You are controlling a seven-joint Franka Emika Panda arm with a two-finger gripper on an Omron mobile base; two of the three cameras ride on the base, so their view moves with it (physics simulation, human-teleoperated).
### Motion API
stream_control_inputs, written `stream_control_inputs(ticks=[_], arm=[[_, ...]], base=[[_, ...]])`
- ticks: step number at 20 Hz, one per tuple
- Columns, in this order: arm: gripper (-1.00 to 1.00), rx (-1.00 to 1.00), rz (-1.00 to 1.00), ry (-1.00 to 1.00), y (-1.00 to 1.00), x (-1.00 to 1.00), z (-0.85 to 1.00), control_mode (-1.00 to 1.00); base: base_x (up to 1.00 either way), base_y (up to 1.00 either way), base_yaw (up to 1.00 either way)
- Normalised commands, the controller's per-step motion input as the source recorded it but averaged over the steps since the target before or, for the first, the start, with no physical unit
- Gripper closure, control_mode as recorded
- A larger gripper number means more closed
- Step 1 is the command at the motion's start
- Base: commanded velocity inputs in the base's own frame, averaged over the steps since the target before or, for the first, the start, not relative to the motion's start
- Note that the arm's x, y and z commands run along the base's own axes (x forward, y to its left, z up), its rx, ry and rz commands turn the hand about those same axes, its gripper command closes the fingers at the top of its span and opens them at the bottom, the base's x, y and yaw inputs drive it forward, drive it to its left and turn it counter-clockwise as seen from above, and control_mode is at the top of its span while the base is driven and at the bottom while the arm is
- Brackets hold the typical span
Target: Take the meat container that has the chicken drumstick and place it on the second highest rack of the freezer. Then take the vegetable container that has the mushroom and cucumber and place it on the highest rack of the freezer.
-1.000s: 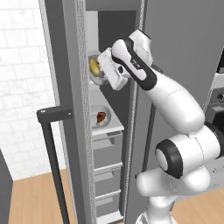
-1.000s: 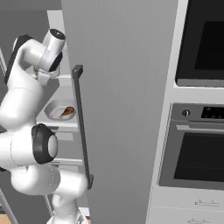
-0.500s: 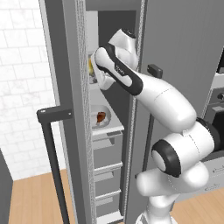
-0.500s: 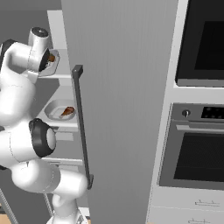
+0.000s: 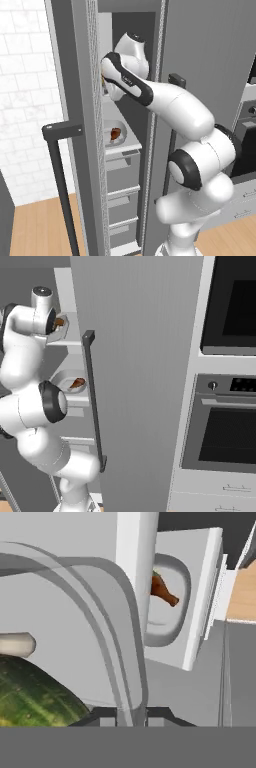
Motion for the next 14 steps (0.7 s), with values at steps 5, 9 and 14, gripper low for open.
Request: stream_control_inputs(ticks=[5,9,14], arm=[[1.0,-0.03,0.0,0.03,0.03,0.61,0.0,-1.0],[1.0,0.0,0.0,0.03,0.0,0.4,0.0,-1.0],[1.0,0.02,0.0,0.04,0.0,0.54,0.0,-1.0]], base=[[0.0,0.0,0.0],[0.0,0.0,0.0],[0.0,0.0,0.0]])
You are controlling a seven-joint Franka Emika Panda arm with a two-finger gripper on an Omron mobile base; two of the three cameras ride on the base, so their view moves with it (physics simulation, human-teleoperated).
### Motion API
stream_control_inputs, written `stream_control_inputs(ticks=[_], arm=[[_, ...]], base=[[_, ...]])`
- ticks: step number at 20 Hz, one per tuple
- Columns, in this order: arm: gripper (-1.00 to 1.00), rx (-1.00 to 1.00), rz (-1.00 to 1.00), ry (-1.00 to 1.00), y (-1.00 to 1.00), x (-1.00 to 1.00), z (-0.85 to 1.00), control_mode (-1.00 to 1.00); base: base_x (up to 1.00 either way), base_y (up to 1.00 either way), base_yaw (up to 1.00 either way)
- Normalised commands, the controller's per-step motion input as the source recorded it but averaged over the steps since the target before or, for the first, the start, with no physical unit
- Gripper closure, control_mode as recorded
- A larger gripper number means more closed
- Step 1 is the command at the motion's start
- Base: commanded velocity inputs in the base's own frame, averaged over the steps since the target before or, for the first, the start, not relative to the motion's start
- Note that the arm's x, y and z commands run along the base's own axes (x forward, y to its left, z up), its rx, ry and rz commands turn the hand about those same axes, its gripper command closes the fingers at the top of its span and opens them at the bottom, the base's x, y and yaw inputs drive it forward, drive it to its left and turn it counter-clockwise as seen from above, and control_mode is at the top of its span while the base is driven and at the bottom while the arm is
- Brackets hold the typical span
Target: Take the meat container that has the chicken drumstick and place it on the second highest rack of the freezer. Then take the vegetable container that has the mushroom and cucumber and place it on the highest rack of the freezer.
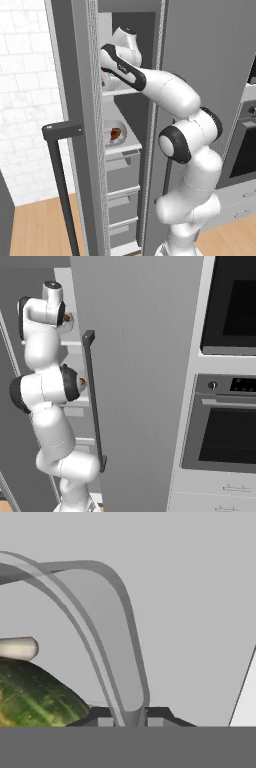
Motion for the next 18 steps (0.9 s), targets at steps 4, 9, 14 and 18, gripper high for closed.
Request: stream_control_inputs(ticks=[4,9,14,18], arm=[[1.0,0.0,0.0,0.07,0.02,0.92,0.0,-1.0],[-1.0,0.0,0.0,0.05,0.21,0.96,0.0,-1.0],[-1.0,0.03,-0.01,0.0,0.19,0.22,0.02,-1.0],[-1.0,0.0,-0.09,0.0,0.06,-0.4,0.2,-1.0]], base=[[0.0,0.0,0.0],[0.0,0.0,0.0],[0.0,0.0,0.0],[0.0,0.0,0.0]])
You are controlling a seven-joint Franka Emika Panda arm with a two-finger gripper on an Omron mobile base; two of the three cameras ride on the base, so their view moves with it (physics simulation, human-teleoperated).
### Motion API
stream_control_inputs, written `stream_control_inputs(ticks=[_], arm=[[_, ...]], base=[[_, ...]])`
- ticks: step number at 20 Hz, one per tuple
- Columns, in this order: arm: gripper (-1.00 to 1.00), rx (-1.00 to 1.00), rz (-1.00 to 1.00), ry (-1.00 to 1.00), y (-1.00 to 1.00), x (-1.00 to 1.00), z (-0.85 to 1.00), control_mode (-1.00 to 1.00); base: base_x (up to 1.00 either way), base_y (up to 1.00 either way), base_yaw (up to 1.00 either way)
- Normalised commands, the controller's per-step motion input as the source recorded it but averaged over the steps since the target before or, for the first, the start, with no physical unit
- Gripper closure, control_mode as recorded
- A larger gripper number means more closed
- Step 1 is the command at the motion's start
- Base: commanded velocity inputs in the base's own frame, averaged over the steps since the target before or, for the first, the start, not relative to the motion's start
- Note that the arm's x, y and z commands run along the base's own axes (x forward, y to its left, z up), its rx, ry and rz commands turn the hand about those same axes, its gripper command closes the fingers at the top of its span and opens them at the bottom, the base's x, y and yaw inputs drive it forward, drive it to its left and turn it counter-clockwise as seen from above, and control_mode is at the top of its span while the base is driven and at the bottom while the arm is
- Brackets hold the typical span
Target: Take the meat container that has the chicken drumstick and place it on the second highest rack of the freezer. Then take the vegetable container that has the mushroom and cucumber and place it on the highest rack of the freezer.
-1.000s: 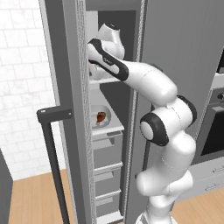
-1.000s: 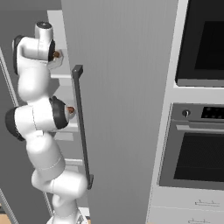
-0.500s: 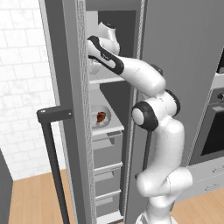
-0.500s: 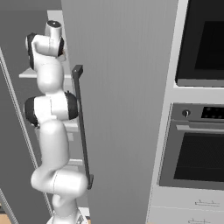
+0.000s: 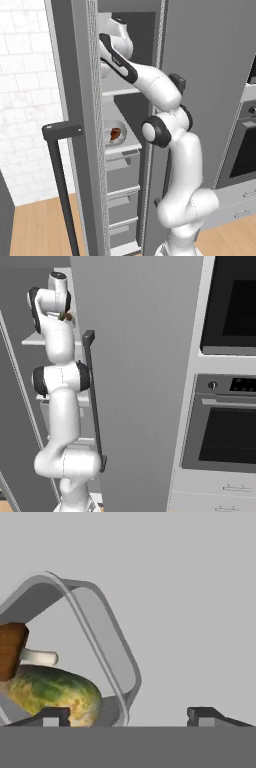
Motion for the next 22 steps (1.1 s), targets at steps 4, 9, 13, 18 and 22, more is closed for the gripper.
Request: stream_control_inputs(ticks=[4,9,13,18,22], arm=[[-1.0,0.0,-0.09,0.0,0.0,-0.83,0.09,-1.0],[-1.0,0.07,-0.09,-0.13,0.0,-1.0,-0.18,-1.0],[-1.0,0.17,-0.07,-0.16,0.01,-1.0,-0.88,-1.0],[-1.0,0.03,-0.09,-0.18,0.32,-1.0,-1.0,-1.0],[-1.0,0.14,-0.09,-0.38,0.31,-1.0,-0.93,-1.0]], base=[[0.0,0.0,0.0],[0.0,0.0,0.0],[0.0,0.0,0.0],[0.0,0.0,0.0],[0.0,0.0,0.0]])
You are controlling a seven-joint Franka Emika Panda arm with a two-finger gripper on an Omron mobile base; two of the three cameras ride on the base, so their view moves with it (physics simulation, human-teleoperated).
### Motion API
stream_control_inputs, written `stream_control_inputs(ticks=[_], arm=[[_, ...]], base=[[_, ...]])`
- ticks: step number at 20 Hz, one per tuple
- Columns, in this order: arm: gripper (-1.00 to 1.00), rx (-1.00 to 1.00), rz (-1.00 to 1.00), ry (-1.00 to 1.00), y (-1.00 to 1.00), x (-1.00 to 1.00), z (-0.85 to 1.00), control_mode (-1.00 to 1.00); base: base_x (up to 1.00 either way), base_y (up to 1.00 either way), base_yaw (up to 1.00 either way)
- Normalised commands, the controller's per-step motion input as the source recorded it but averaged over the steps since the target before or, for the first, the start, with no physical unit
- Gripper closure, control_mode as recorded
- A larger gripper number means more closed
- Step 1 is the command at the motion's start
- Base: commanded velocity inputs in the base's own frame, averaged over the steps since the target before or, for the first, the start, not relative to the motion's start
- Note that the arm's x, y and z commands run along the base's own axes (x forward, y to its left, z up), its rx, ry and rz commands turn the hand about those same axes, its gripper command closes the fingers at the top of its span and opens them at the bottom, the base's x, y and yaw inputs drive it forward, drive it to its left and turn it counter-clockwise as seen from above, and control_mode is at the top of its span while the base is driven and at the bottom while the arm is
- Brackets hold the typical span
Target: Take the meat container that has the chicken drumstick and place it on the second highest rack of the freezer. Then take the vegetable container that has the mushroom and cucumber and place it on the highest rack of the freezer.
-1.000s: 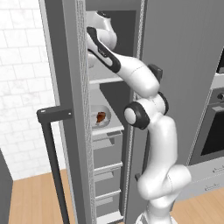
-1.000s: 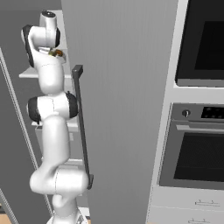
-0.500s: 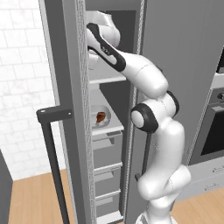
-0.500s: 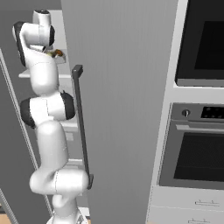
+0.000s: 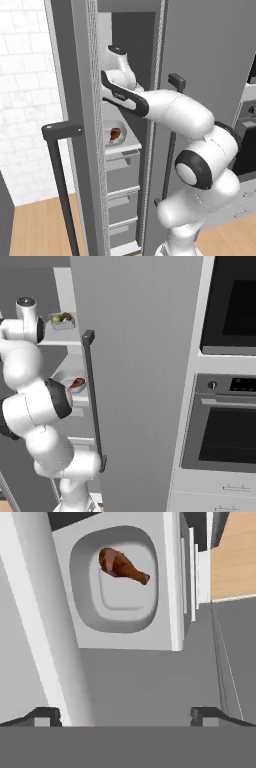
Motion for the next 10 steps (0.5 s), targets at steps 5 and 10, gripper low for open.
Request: stream_control_inputs(ticks=[5,10], arm=[[-1.0,0.04,0.05,-0.26,-0.36,-1.0,0.14,-1.0],[-1.0,0.0,0.2,-0.12,-0.87,-1.0,0.67,-1.0]], base=[[0.0,0.0,0.0],[0.0,0.0,0.0]])
